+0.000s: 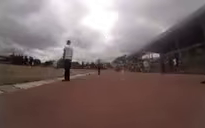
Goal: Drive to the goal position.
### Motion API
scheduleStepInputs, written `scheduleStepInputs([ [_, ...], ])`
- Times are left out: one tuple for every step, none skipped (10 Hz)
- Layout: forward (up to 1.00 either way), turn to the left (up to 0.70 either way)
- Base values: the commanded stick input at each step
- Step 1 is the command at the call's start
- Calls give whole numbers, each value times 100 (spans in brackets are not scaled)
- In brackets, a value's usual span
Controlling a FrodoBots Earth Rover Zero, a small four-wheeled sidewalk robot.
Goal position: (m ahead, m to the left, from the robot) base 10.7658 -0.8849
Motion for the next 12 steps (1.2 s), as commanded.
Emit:
scheduleStepInputs([
  [100, 0],
  [100, 0],
  [100, 0],
  [100, -27],
  [100, -27],
  [100, -27],
  [100, -27],
  [100, -27],
  [100, -27],
  [100, 0],
  [100, 0],
  [100, 0],
])
